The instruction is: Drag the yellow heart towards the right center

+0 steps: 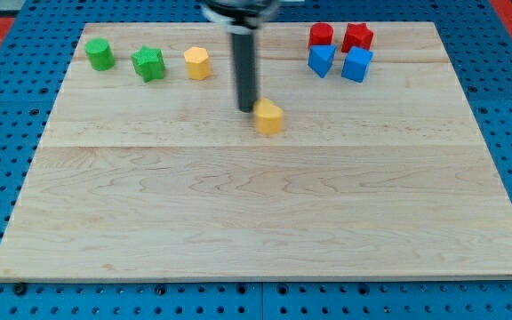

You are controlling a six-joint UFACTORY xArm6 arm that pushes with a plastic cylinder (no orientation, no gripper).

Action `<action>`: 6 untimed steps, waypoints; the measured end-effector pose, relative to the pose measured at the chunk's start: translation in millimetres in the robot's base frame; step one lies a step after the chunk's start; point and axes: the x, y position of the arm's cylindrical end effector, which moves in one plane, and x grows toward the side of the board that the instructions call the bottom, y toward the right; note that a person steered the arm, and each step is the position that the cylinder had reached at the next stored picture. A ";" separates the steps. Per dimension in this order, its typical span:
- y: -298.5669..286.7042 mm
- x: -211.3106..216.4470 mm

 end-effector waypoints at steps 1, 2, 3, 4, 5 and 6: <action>64.1 23.9; -50.4 17.1; -34.6 49.7; 30.9 62.1; 113.4 68.1; 122.4 63.3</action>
